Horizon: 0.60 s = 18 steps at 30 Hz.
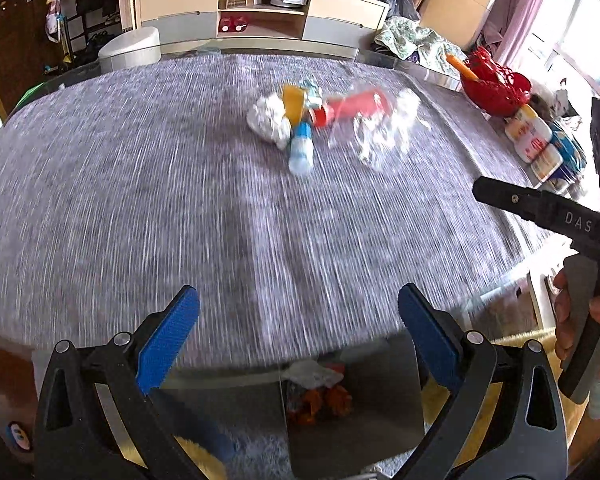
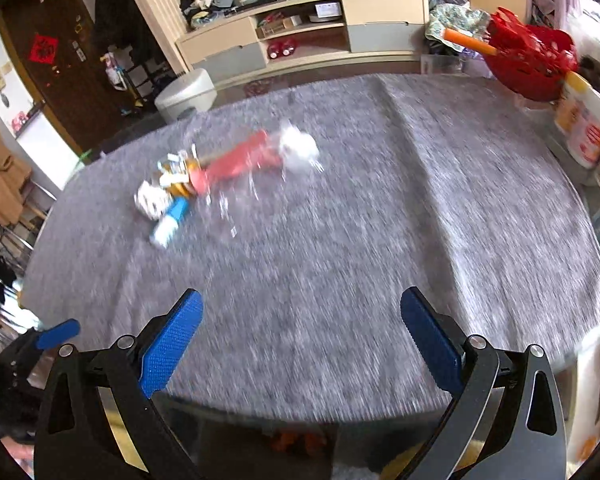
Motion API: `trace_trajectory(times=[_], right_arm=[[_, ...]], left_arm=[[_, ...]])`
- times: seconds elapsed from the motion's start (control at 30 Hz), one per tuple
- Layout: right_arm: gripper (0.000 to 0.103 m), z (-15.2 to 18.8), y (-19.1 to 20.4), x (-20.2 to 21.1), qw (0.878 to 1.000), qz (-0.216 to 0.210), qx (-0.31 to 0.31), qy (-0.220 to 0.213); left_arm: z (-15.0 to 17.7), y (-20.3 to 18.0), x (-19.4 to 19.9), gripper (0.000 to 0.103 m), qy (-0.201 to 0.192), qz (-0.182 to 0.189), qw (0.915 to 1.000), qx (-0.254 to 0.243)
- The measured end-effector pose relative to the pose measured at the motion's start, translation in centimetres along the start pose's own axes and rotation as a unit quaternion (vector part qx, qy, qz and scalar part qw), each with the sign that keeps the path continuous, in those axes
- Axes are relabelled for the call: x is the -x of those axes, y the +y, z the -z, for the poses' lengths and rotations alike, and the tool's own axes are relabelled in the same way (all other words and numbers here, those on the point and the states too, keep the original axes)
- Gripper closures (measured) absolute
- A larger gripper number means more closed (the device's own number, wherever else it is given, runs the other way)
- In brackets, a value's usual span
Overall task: Collect trash
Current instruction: 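Grasp the blue-capped eye-drop bottle with the left gripper while the right gripper grasps the clear plastic bag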
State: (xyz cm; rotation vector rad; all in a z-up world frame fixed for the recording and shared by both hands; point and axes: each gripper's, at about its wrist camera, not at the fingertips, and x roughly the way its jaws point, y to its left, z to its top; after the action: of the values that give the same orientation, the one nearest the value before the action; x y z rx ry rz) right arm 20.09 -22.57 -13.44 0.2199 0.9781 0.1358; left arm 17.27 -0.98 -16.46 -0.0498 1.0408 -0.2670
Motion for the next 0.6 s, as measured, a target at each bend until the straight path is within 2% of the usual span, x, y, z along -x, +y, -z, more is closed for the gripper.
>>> trace_trajectory(times=[0.33, 0.4, 0.47, 0.53, 0.6], right_arm=[[0.004, -5.1, 1.1, -6.5, 0.999, 0.001, -0.004, 0.034], [0.004, -5.5, 1.3, -7.2, 0.999, 0.003, -0.002, 0.037], [0.004, -5.8, 1.3, -7.9, 0.999, 0.0, -0.004, 0.042], [0.004, -6.0, 1.4, -8.4, 0.999, -0.004, -0.007, 0.044], [0.004, -6.3, 1.5, -8.8, 0.999, -0.007, -0.008, 0.046]], left_arm=[[-4.6, -0.4, -3.8, 0.01, 0.007, -0.002, 0.9998, -0.021], [-5.5, -0.3, -4.6, 0.015, 0.007, 0.001, 0.9997, -0.021], [-6.3, -0.2, -5.5, 0.027, 0.011, 0.007, 0.9997, -0.019], [-7.0, -0.1, -6.4, 0.034, 0.015, 0.012, 0.9997, -0.016], [-7.5, 0.0, -7.1, 0.036, 0.015, 0.016, 0.9996, -0.016]])
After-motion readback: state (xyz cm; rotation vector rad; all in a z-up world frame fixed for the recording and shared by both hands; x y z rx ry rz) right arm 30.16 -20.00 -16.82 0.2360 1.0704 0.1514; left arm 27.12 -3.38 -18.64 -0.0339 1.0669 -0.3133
